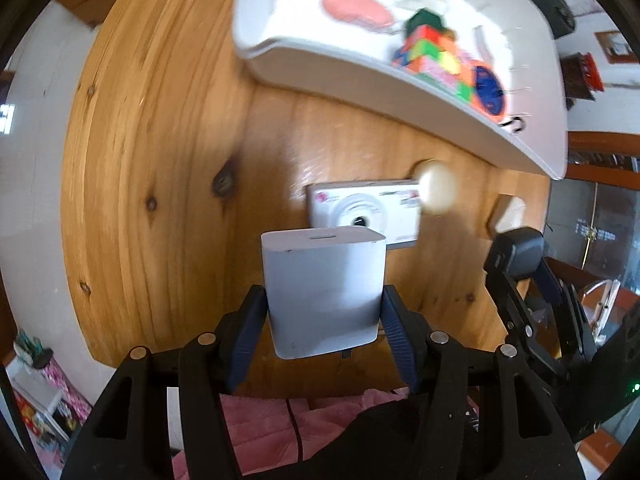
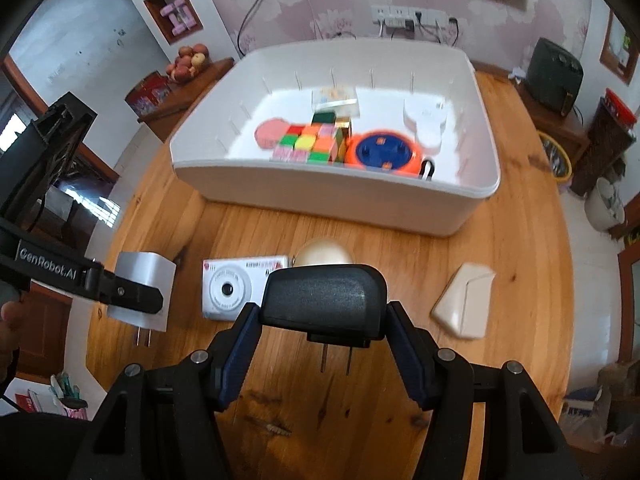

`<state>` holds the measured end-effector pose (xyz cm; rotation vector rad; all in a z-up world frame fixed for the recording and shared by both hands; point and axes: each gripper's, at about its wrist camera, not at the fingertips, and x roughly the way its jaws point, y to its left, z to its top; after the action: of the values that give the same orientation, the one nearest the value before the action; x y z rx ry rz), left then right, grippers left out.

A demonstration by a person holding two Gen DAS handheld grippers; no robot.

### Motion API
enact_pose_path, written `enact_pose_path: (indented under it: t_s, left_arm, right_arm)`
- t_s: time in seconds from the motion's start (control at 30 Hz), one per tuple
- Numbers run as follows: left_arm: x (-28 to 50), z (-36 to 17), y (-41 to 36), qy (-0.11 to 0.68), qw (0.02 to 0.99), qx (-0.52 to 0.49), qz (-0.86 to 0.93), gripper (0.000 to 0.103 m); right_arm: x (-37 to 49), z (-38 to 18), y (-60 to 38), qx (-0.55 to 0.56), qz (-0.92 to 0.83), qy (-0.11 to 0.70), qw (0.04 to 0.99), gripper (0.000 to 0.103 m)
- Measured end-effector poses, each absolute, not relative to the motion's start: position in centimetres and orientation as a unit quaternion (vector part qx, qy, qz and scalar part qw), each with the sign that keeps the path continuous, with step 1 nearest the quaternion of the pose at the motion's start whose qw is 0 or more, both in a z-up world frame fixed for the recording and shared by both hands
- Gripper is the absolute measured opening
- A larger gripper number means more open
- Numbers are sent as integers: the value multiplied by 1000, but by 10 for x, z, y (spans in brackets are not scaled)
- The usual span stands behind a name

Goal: Organize rigid objects
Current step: 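Lift and carry both chargers over the white bin with both tools, then open the left tool to drop the white charger while the right tool releases the black charger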

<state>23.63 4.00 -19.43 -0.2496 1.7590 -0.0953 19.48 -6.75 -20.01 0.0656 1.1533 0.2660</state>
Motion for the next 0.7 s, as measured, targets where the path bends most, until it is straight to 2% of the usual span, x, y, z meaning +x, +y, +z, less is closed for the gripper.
enact_pose_path:
  t_s: [0.27, 0.7]
  left_arm:
    - [256, -167, 30, 732, 672, -97, -62, 61]
    - [288, -134, 20, 628, 765, -120, -81, 61]
  right_arm:
    - [204, -179, -84, 38, 147, 493, 857, 64]
    - [225, -166, -98, 54, 151, 401, 902, 64]
